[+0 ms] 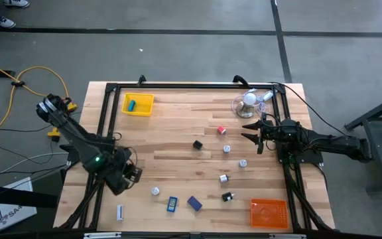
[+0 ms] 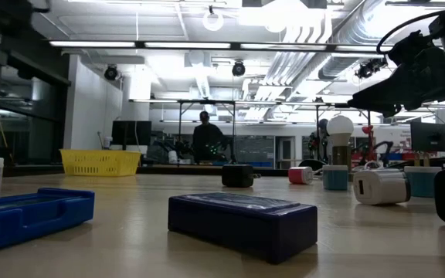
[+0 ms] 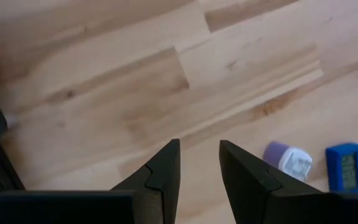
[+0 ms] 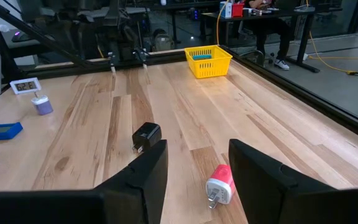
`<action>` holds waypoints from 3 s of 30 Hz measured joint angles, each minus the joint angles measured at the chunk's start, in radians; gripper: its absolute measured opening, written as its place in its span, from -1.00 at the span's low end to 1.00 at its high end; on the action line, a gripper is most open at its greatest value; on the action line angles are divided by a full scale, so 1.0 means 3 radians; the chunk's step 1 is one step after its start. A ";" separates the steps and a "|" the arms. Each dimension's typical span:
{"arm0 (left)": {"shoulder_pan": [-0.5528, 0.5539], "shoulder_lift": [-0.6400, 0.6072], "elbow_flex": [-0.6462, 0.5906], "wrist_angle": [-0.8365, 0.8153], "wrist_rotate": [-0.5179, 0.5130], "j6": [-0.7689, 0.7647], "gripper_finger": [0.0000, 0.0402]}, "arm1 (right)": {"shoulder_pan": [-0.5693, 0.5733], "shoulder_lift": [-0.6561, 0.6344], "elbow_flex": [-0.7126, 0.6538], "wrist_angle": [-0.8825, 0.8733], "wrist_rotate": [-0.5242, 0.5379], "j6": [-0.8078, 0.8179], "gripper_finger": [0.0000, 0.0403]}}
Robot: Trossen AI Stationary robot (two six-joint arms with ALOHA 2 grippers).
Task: Pick & Place Office items
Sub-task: Put the white digital timer into the yellow bin
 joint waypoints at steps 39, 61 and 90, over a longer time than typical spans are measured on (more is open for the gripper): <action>-0.0663 0.1286 0.1184 0.0047 0.0523 -0.0809 -0.47 | 0.0000 0.0001 0.0000 0.0000 0.0000 0.0001 -0.22; -0.0670 0.1579 0.1296 0.0247 0.1351 -0.1702 -0.47 | -0.0001 0.0001 0.0000 -0.0001 0.0001 0.0001 -0.22; -0.0736 0.1963 0.1272 0.0030 0.1507 -0.2148 -0.47 | 0.0000 0.0001 -0.0001 -0.0008 0.0000 0.0000 -0.22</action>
